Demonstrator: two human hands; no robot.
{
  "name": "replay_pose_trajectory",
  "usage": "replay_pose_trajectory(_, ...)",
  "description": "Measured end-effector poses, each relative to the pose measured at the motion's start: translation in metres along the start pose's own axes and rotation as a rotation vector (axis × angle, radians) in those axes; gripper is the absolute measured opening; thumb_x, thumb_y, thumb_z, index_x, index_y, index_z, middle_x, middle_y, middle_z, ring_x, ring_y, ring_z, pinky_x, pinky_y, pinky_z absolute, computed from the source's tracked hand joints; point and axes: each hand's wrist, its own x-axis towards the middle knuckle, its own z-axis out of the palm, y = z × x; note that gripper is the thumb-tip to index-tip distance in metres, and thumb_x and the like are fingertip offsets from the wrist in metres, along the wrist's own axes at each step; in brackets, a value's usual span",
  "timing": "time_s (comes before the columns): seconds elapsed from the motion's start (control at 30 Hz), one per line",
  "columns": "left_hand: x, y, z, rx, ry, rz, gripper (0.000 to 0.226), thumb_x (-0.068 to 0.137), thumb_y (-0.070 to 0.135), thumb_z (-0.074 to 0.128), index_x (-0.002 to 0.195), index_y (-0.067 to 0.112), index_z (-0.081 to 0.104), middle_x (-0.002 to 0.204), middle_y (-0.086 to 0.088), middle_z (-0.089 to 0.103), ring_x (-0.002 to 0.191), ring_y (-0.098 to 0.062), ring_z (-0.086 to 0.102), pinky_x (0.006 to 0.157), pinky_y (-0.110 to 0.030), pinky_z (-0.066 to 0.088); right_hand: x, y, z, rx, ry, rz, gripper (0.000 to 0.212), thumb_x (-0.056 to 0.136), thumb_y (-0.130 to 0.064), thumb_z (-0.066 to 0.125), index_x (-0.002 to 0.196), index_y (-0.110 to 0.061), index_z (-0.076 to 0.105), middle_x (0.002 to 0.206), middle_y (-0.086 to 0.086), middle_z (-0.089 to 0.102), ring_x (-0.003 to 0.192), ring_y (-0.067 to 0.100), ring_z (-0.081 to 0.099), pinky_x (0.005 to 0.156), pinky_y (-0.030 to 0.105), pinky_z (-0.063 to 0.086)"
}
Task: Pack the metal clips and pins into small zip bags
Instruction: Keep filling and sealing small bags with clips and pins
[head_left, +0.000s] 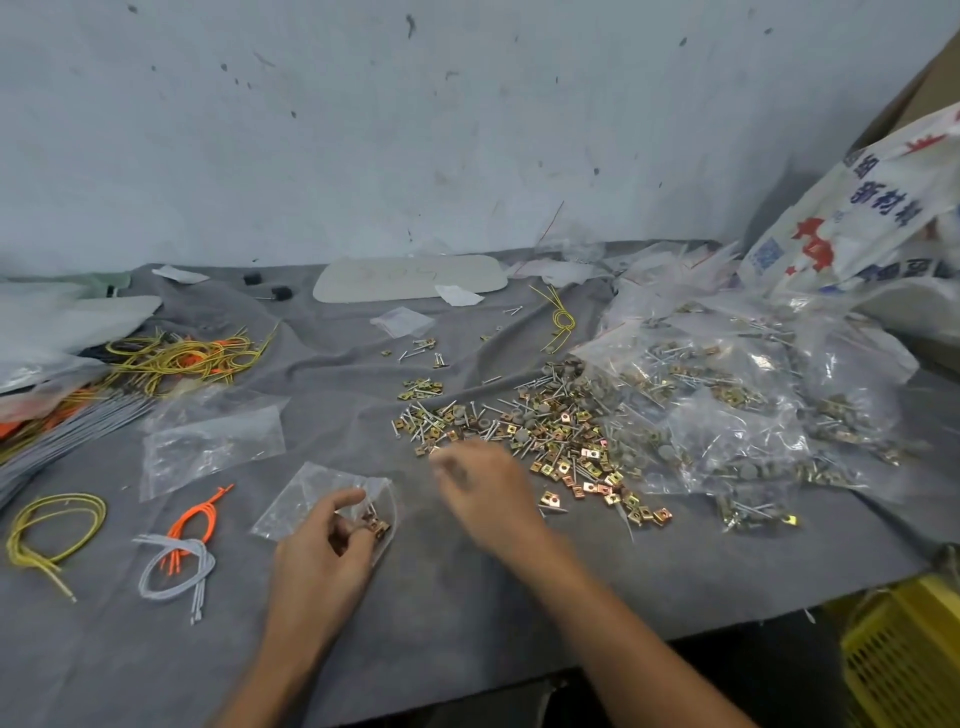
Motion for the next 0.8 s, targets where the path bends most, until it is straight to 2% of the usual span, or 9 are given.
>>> replay_pose_trajectory(0.13,0.0,0.002,0.0,-0.021,-0.01,-0.02,0.033,0.084,0.002,0.069,0.108,0.024,0.069,0.062,0.0,0.062,0.064,-0.014,0.06,0.067,-0.037,0.048,0.052,0.044,-0.055,-0.324,-0.021,0.131,0.023,0.097,-0.02,0.057,0.116,-0.02,0.071,0.118,0.004,0.068,0.11,0.025,0.06,0.094,0.037,0.048)
replay_pose_trajectory(0.23,0.001,0.002,0.0,-0.021,-0.003,-0.024,0.034,0.082,0.001,0.069,0.106,0.025,0.07,0.061,0.0,0.062,0.063,-0.012,0.059,0.067,-0.037,0.048,0.077,0.067,-0.078,-0.547,-0.246,0.229,0.032,0.099,-0.021,0.054,0.129,-0.022,0.063,0.13,0.006,0.064,0.118,0.03,0.059,0.097,0.042,0.05)
replay_pose_trajectory(0.37,0.002,0.002,0.0,-0.029,-0.006,-0.036,0.036,0.082,-0.001,0.068,0.106,0.026,0.069,0.061,0.001,0.062,0.062,-0.012,0.06,0.068,-0.038,0.049,0.091,0.078,-0.084,-0.57,-0.45,0.177,0.035,0.098,-0.018,0.053,0.131,-0.025,0.061,0.137,0.004,0.061,0.123,0.028,0.056,0.099,0.04,0.049)
replay_pose_trajectory(0.47,0.001,0.003,0.0,-0.04,-0.011,-0.032,0.036,0.082,0.0,0.067,0.105,0.029,0.068,0.064,0.004,0.063,0.063,-0.011,0.059,0.066,-0.036,0.048,0.099,0.08,-0.083,-0.603,-0.509,0.137,0.039,0.096,-0.014,0.055,0.132,-0.027,0.061,0.138,0.004,0.06,0.123,0.027,0.056,0.099,0.038,0.048)
replay_pose_trajectory(0.6,0.002,0.002,0.0,-0.045,-0.011,-0.044,0.035,0.084,0.002,0.067,0.105,0.03,0.067,0.067,0.007,0.063,0.064,-0.01,0.058,0.068,-0.038,0.048,0.11,0.079,-0.08,-0.626,-0.572,0.114,0.038,0.1,-0.019,0.051,0.136,-0.026,0.059,0.143,0.005,0.057,0.126,0.027,0.054,0.102,0.038,0.046)
replay_pose_trajectory(0.67,0.002,0.002,0.0,-0.057,-0.01,-0.047,0.035,0.084,0.001,0.067,0.106,0.028,0.068,0.066,0.004,0.063,0.063,-0.012,0.058,0.068,-0.036,0.048,0.111,0.078,-0.078,-0.665,-0.578,0.082,0.035,0.102,-0.023,0.049,0.134,-0.025,0.061,0.139,0.006,0.06,0.124,0.027,0.056,0.099,0.037,0.046)
replay_pose_trajectory(0.8,0.001,0.002,0.0,-0.059,0.001,-0.035,0.035,0.084,0.0,0.066,0.106,0.027,0.069,0.066,0.005,0.062,0.066,-0.013,0.059,0.065,-0.022,0.044,0.108,0.077,-0.072,-0.77,-0.517,0.032,0.027,0.102,-0.021,0.046,0.118,-0.013,0.067,0.12,0.011,0.066,0.109,0.03,0.062,0.091,0.041,0.053)
